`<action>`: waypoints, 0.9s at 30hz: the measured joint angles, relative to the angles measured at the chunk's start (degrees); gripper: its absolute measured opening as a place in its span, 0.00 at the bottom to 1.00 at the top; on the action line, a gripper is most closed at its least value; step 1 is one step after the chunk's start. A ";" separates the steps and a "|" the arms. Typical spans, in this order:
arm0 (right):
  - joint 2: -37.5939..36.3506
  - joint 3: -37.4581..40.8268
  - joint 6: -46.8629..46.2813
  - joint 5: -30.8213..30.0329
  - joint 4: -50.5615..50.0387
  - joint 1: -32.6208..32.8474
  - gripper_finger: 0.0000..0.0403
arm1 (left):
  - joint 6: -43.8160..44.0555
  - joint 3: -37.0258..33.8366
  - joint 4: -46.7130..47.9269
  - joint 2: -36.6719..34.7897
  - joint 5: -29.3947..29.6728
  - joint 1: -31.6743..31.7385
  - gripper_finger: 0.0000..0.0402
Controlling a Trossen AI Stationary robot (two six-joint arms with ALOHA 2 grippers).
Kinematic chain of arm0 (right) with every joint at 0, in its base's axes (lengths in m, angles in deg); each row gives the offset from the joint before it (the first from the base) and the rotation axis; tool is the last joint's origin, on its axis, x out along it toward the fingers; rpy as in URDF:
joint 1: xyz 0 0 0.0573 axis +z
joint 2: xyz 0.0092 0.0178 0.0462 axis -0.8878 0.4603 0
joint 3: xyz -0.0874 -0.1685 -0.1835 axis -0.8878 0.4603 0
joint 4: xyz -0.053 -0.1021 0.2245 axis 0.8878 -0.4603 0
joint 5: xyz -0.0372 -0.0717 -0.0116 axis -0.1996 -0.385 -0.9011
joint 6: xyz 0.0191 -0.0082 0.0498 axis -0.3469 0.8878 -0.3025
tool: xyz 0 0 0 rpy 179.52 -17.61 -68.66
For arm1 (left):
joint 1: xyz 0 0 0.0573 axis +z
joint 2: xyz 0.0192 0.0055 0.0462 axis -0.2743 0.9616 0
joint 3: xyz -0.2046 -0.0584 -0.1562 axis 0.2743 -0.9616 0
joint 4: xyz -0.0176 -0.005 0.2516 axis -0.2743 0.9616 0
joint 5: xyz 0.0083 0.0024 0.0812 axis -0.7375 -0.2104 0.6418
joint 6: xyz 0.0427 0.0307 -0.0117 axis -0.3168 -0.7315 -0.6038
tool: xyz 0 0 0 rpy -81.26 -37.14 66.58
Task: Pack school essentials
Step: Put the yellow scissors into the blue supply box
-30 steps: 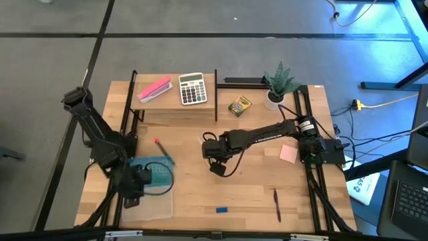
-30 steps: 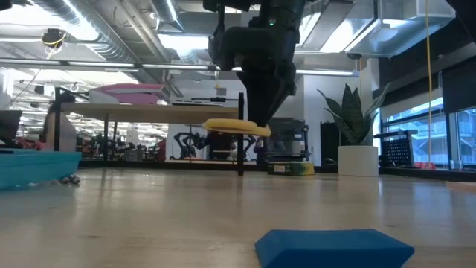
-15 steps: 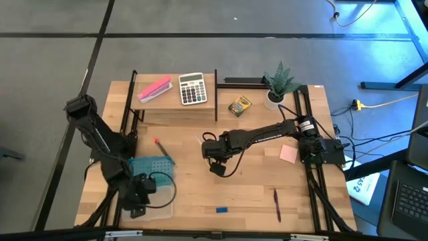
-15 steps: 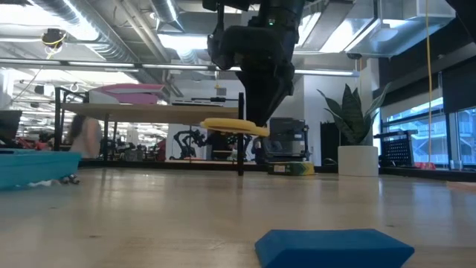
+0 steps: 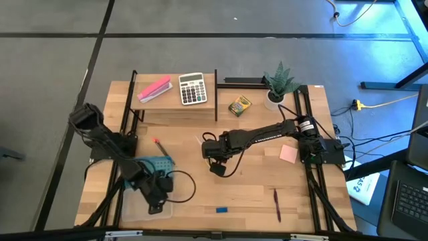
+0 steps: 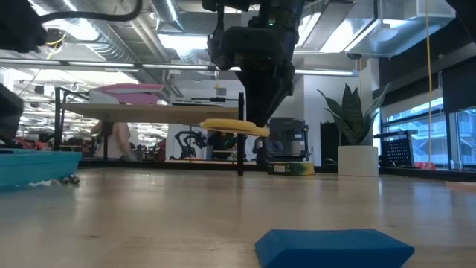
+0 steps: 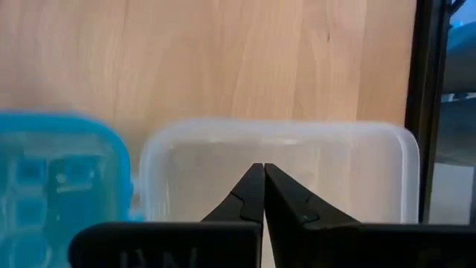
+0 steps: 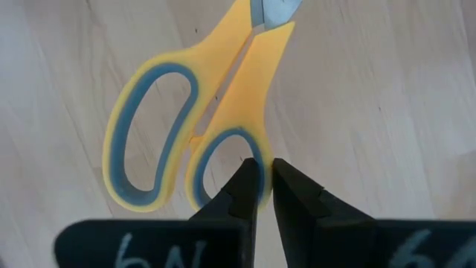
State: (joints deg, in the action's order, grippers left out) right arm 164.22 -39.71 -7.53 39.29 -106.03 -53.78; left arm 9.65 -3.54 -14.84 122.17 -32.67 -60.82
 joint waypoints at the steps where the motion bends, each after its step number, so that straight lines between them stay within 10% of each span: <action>1: 0.00 0.00 0.43 0.00 0.00 0.00 0.09 | -1.14 0.00 -0.41 0.18 -0.02 0.52 0.00; 27: 0.02 0.02 4.38 0.08 -1.19 -0.02 0.09 | -16.94 1.39 -3.54 -2.03 -0.92 13.51 0.00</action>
State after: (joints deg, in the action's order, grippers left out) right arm 164.24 -39.69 -3.14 39.36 -107.23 -53.80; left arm -7.29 -2.15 -18.38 120.14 -33.59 -47.31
